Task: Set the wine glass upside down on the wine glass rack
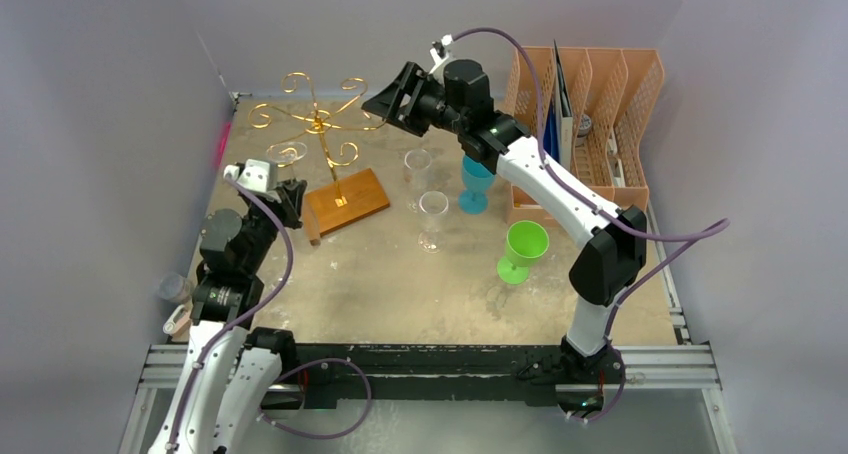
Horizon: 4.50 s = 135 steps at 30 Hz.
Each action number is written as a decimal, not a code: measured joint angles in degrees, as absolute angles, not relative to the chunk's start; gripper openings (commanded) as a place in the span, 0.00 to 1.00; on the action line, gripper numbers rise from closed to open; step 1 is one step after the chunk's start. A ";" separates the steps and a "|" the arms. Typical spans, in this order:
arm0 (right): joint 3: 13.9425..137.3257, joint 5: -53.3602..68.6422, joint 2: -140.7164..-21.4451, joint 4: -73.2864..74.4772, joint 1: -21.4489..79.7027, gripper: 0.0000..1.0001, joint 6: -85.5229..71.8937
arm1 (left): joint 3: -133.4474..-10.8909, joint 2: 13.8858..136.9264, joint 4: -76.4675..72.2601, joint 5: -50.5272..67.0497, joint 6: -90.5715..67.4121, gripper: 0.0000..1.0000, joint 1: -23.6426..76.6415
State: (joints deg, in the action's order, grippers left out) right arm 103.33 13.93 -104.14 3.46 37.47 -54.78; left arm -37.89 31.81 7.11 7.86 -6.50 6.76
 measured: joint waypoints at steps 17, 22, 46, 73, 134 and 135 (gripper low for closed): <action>101.84 9.74 -95.24 5.54 37.06 0.88 -44.93 | -39.79 38.63 5.37 10.04 -8.58 0.21 6.76; 98.19 8.47 -87.46 5.17 37.06 0.88 -42.39 | -40.16 38.61 7.42 10.02 -10.15 0.35 6.76; 78.83 3.51 -61.93 21.34 37.06 0.87 -33.45 | -52.84 23.29 36.27 5.08 -16.01 0.64 6.76; 77.03 -31.09 -66.96 63.70 37.04 0.63 -30.89 | -61.80 21.76 49.76 14.26 -22.04 0.80 6.79; 65.54 -3.64 -41.08 18.87 37.06 0.00 -18.70 | -55.27 27.22 51.20 17.21 -62.15 0.83 6.94; 65.52 -2.33 -41.78 16.97 37.06 0.00 -18.55 | -55.88 27.73 50.50 18.04 -63.16 0.84 6.94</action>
